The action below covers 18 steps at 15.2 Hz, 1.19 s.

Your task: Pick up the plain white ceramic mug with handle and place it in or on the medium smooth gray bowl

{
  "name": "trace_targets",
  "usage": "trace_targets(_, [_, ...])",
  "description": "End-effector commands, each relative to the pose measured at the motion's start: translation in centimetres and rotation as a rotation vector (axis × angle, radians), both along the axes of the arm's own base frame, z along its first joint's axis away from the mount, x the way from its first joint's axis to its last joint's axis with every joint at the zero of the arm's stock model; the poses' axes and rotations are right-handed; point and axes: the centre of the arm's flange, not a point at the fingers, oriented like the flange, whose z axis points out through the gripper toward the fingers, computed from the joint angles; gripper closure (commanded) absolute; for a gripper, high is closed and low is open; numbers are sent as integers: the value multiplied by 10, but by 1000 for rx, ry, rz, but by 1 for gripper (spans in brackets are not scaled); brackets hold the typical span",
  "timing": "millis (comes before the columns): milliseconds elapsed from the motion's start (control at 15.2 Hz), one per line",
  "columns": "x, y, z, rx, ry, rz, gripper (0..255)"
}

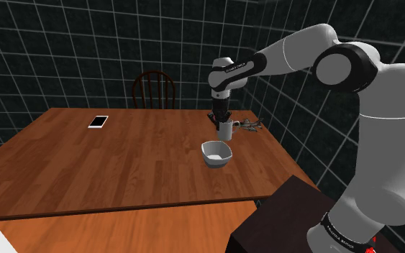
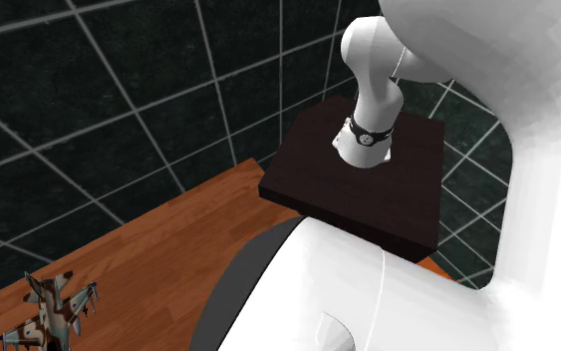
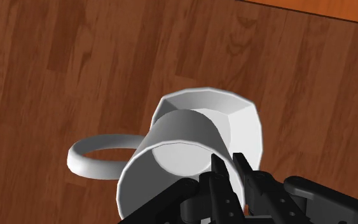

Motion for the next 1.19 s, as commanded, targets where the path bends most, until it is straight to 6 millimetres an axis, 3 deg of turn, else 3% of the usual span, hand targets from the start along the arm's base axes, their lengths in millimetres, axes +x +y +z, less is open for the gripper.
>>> trace_targets(0, [0, 1, -10, 0, 0, 0, 255])
trace_targets(924, [0, 1, -83, 0, 0, 0, 255])
trace_targets(1122, [0, 1, -83, 0, 0, 0, 255])
